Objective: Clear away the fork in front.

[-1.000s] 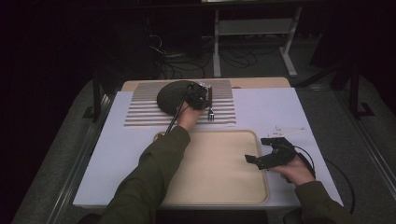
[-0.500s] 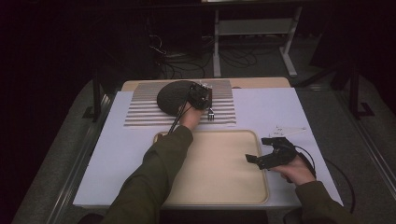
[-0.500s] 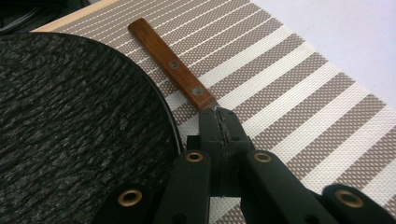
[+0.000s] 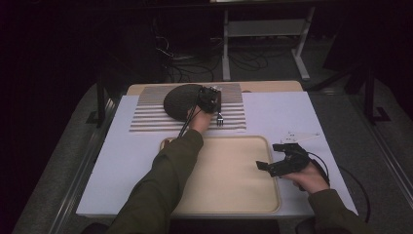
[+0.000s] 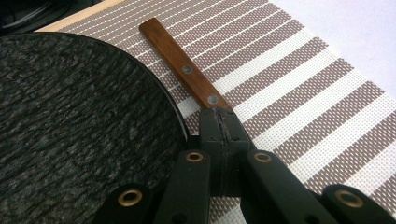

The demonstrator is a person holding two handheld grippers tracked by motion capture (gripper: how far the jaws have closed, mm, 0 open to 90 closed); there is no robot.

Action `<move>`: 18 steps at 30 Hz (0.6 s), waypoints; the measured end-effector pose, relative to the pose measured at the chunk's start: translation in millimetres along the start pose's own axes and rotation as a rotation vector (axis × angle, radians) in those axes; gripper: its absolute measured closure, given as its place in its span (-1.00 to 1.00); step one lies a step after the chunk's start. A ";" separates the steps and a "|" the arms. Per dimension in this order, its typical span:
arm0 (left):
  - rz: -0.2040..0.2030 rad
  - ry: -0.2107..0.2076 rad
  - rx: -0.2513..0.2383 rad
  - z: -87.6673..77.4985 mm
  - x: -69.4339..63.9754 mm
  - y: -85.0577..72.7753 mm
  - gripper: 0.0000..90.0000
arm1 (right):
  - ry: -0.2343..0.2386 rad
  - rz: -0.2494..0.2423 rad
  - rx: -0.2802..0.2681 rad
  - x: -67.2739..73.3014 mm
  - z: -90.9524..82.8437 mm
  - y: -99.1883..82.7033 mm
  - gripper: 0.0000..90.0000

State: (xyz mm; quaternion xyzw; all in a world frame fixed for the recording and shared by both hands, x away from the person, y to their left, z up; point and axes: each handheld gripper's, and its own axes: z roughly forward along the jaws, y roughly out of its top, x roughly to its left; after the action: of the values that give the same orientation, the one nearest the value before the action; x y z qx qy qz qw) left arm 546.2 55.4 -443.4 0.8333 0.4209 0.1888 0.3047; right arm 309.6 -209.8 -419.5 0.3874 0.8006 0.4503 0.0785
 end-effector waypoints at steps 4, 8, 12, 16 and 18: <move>0.000 0.008 0.000 2.0 -0.3 2.7 1.00 | 0.000 0.001 0.000 -0.3 -0.2 0.0 -1.00; 0.001 0.010 0.002 4.1 -0.1 5.2 1.00 | 0.001 0.002 0.000 -0.5 -0.2 -0.1 -1.00; 0.002 0.013 0.004 6.5 -0.8 8.0 1.00 | 0.003 0.003 -0.002 -0.6 -0.4 -0.1 -1.00; 0.012 0.006 0.003 7.9 -3.3 9.9 1.00 | 0.003 0.006 -0.002 -1.1 -0.7 -0.3 -1.00; 0.016 0.005 0.001 8.6 -5.0 10.5 1.00 | 0.003 0.005 -0.001 -1.3 -0.7 -0.3 -1.00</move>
State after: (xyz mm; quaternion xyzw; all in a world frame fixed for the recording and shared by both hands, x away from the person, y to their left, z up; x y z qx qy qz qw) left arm 554.4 43.5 -443.0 0.8362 0.4151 0.1934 0.3018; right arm 310.0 -211.3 -419.6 0.3887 0.7995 0.4516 0.0766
